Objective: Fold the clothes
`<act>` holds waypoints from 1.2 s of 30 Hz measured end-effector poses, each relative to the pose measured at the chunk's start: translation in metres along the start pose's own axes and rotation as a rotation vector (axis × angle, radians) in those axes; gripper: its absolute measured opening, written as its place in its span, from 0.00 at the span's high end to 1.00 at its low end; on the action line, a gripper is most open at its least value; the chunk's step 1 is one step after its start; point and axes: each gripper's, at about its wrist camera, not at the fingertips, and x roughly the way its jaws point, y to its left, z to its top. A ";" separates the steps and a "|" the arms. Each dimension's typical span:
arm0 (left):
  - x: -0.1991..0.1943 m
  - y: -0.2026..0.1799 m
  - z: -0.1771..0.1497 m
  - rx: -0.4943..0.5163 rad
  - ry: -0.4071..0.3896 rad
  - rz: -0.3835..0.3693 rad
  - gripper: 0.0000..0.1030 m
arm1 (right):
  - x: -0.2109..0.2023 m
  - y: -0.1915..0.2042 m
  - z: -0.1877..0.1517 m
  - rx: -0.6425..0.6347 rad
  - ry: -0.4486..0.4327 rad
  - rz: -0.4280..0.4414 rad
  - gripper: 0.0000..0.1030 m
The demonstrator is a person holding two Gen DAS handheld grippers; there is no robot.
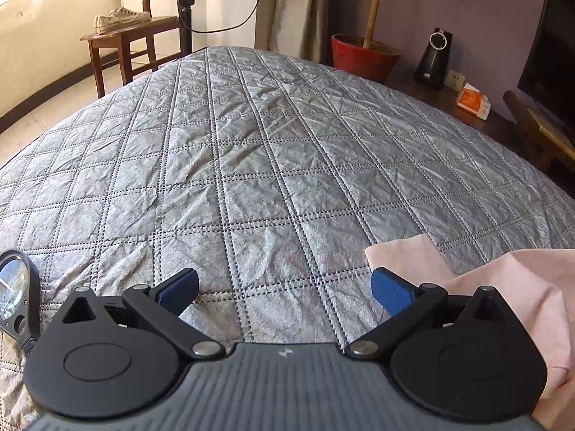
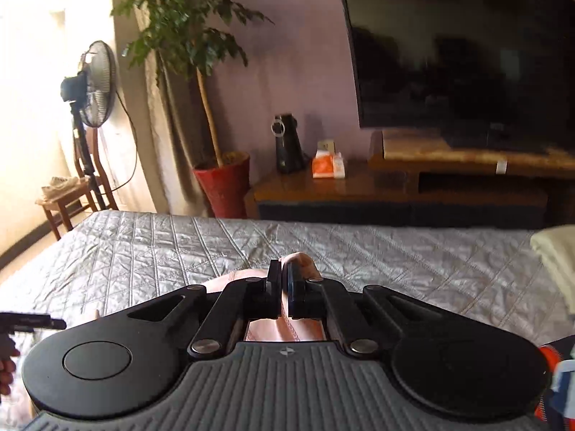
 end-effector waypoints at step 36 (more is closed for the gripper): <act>-0.002 -0.006 -0.003 0.019 0.004 -0.020 0.01 | -0.050 0.100 -0.066 -0.707 0.157 -0.235 0.94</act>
